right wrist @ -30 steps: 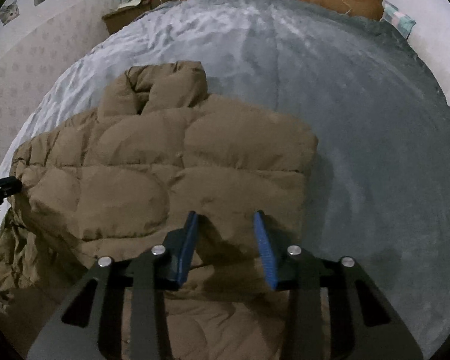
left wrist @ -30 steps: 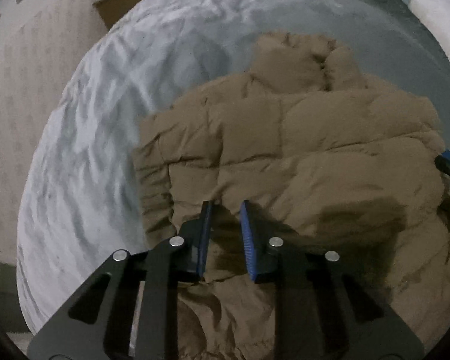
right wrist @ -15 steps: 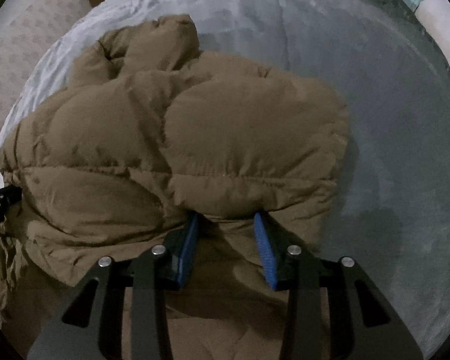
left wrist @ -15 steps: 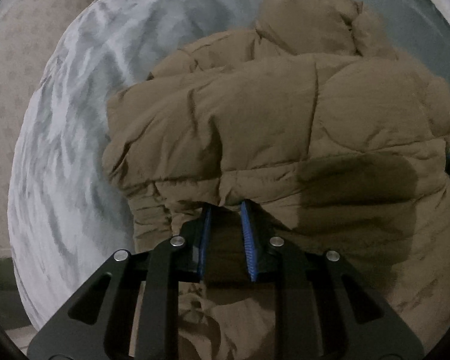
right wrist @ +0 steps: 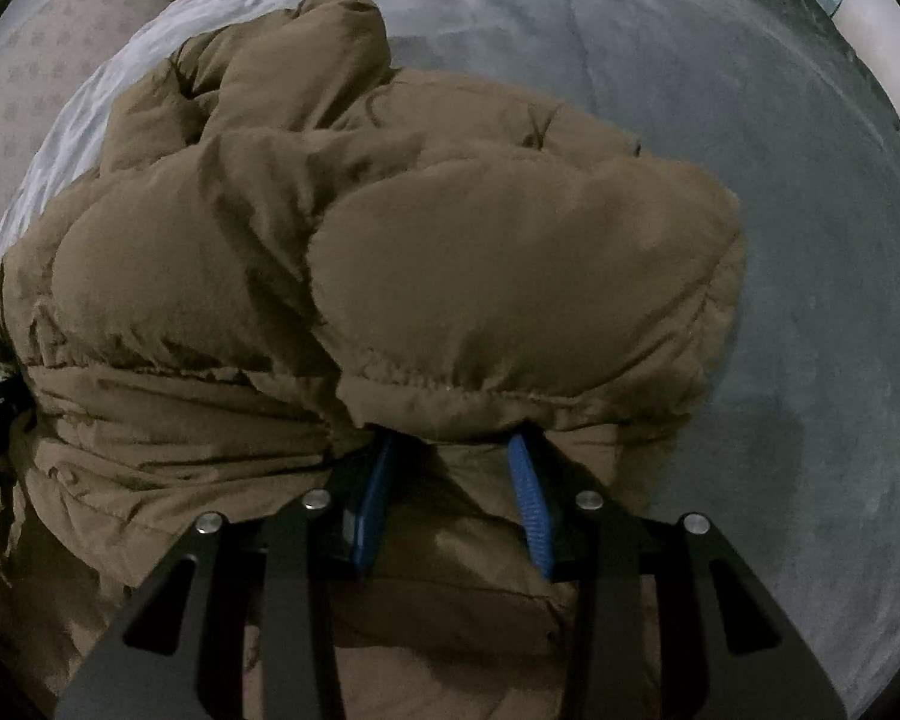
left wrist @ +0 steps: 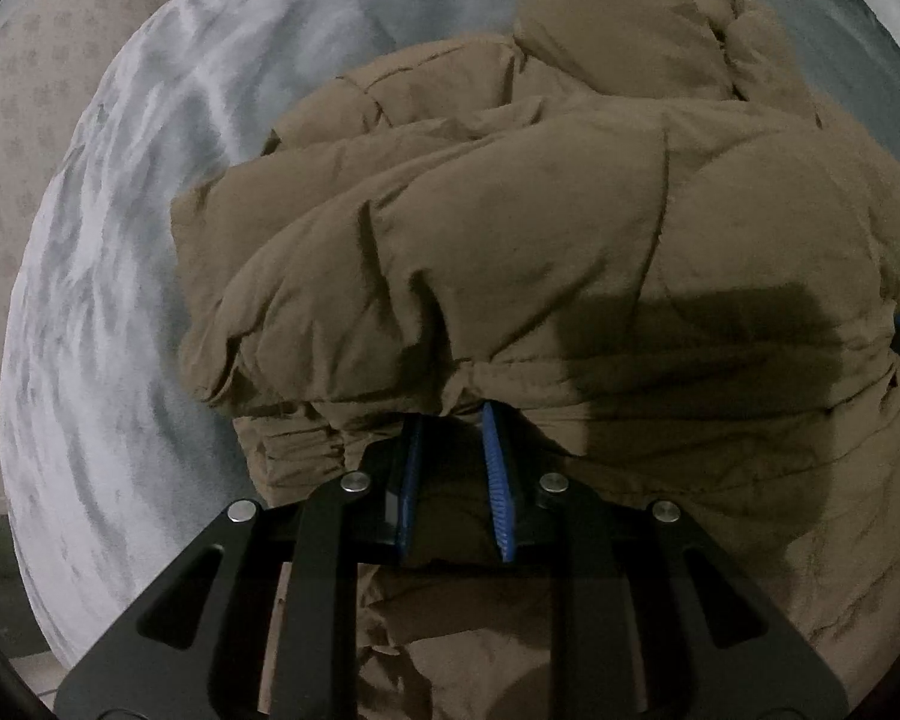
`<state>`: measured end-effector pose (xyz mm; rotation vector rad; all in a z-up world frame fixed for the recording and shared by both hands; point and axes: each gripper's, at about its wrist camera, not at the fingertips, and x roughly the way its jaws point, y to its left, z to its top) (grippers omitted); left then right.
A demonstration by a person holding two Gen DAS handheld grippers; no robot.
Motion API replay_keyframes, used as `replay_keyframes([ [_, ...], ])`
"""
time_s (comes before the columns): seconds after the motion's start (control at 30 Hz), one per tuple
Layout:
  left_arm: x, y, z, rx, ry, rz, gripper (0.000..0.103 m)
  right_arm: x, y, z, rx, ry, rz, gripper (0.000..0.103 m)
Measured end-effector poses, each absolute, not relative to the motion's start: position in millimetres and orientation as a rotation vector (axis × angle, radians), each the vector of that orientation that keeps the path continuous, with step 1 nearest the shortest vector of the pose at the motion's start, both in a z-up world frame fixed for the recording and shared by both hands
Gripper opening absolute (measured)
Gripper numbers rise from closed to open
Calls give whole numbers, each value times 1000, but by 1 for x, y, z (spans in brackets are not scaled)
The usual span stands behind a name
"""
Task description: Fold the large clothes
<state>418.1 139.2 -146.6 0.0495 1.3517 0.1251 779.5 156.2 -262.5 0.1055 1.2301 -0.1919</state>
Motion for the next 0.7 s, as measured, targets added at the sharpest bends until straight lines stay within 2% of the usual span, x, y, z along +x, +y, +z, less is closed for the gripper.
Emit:
replay_keyframes([
  [0.1, 402, 152, -139, 30, 1331, 126, 22, 773, 155, -253, 130, 1208, -180, 41],
  [0.23, 389, 161, -127, 11, 1302, 118, 36, 759, 153, -239, 160, 1164, -149, 56],
  [0.3, 382, 162, -119, 8, 1286, 112, 55, 749, 157, -231, 146, 1139, -137, 60],
  [0.37, 371, 161, -110, 8, 1257, 107, 91, 740, 160, -228, 131, 1131, -137, 60],
  [0.4, 363, 159, -103, 32, 1225, 124, 94, 736, 162, -227, 121, 1127, -141, 60],
  [0.5, 346, 152, -98, 63, 1205, 113, 94, 726, 161, -224, 122, 1113, -150, 60],
  [0.63, 317, 145, -96, 46, 1187, 106, 97, 707, 156, -223, 149, 1103, -192, 74],
  [0.7, 298, 147, -100, -13, 1190, 73, 97, 698, 152, -227, 155, 1128, -216, 74],
])
